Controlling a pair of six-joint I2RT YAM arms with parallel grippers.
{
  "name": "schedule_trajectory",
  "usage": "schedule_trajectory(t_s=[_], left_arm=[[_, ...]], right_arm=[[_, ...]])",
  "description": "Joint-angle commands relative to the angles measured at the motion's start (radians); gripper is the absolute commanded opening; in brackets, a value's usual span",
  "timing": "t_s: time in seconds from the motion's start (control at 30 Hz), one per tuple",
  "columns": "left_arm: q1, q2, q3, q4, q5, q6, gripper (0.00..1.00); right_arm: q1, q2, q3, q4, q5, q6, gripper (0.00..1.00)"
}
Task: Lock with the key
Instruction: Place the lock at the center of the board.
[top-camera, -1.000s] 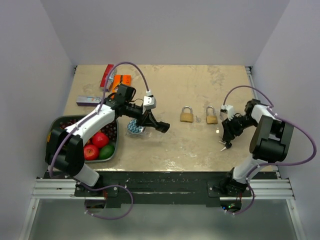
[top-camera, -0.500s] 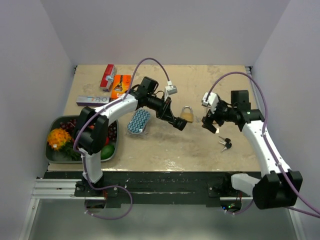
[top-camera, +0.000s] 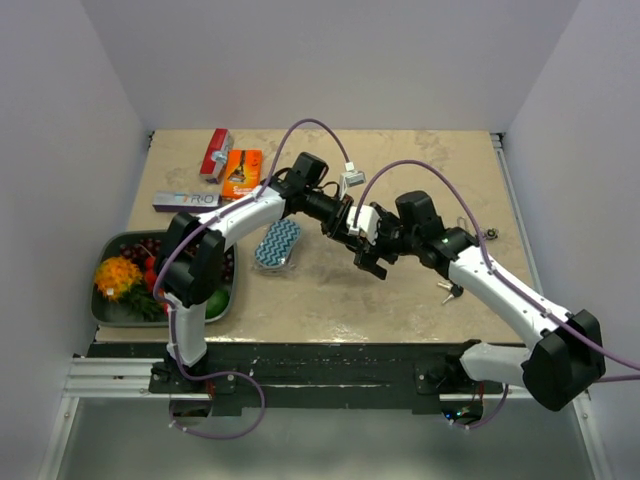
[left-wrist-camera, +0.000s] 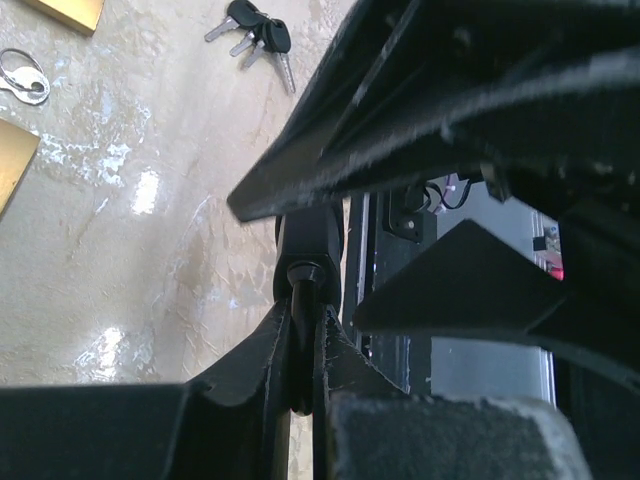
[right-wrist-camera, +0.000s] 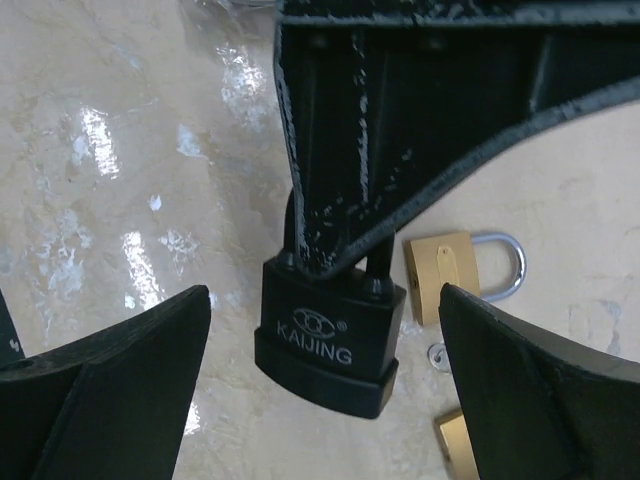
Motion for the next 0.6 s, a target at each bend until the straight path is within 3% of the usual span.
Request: schedule_trajectory(t_s=[0.0,0.2,0.33,0.47,0.57], left_arm=[[0.0,-0.034,0.045,0.019,0.078,-0.039,0.0],[0.002,-0.043,0.039,0.02,0.077,-0.033,0.0],[0.002,-0.037,0.048,0.025,0.089,-0.03,0.0],[0.002,-0.026,0.055,0.02,0.098,-0.03,0.0],[0.002,-0.026,0.06,0.02,0.098,-0.031,0.0]], right_arm=[[0.056,0.011,-0.002,0.111,0.095,0.025,0.95],[0.077,0.005,-0.031,0.146,0.199,0.027,0.74],[0.082,0.003,-0.048,0.145,0.225,0.021,0.72],[0.083,0.005,-0.069,0.137,0.241,0.008,0.85],[0.083,0.003,-0.077,0.142,0.241,0.014,0.72]])
